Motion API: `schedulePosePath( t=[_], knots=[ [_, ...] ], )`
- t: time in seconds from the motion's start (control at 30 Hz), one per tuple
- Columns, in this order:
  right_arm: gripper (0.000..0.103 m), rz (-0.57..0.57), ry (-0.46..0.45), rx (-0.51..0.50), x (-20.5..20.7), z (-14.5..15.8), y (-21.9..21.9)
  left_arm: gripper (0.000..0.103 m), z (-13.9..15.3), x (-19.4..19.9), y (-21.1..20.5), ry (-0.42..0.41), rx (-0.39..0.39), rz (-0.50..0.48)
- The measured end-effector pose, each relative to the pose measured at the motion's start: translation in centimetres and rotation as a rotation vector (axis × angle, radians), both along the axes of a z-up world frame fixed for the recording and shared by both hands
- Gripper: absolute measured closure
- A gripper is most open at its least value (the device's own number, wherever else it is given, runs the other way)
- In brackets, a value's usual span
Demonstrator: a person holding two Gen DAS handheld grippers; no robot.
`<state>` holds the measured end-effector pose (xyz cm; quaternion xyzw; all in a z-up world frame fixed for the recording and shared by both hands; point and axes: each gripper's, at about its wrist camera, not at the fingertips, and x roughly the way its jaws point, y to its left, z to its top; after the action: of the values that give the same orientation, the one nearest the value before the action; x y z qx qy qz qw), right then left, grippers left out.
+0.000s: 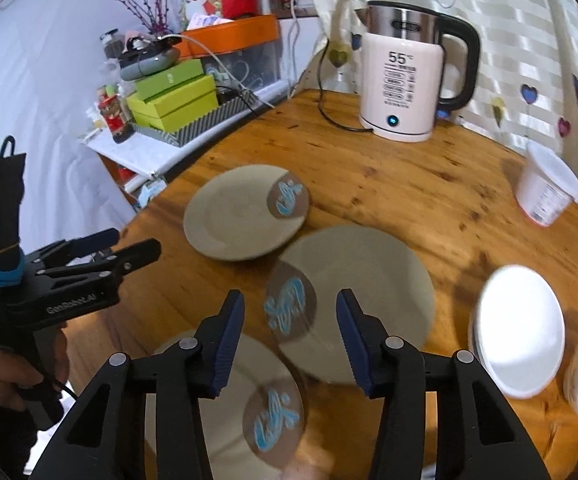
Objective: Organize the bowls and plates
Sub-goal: 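Grasp the large beige plate's rim with the right gripper while the left gripper grasps it too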
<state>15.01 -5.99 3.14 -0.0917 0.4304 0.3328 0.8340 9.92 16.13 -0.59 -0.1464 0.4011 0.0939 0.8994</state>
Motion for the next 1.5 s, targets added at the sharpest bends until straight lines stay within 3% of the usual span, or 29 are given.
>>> schedulePosePath(
  t=[0.13,0.4,0.53,0.73,1.23,1.5],
  knots=[
    [0.063,0.017,0.044,0.034,2.6,-0.2,1.4,0.027,-0.7,1.7,1.3,0.008,-0.029,0.009],
    [0.064,0.03,0.126,0.065,7.6,-2.1,4.3,0.027,-2.4,4.1,3.1,0.043,-0.083,0.025],
    [0.069,0.028,0.181,0.07,9.9,-3.7,5.6,0.042,-3.4,5.2,3.9,0.065,-0.092,0.034],
    [0.069,0.011,0.23,0.068,12.5,-5.8,6.9,0.044,-4.4,6.2,4.7,0.077,-0.116,0.036],
    [0.082,-0.001,0.283,0.055,14.1,-8.1,8.0,0.068,-4.7,7.5,4.1,0.069,-0.114,-0.022],
    [0.082,-0.014,0.281,0.059,14.1,-8.1,8.2,0.071,-4.8,7.9,3.6,0.067,-0.114,-0.032]
  ],
)
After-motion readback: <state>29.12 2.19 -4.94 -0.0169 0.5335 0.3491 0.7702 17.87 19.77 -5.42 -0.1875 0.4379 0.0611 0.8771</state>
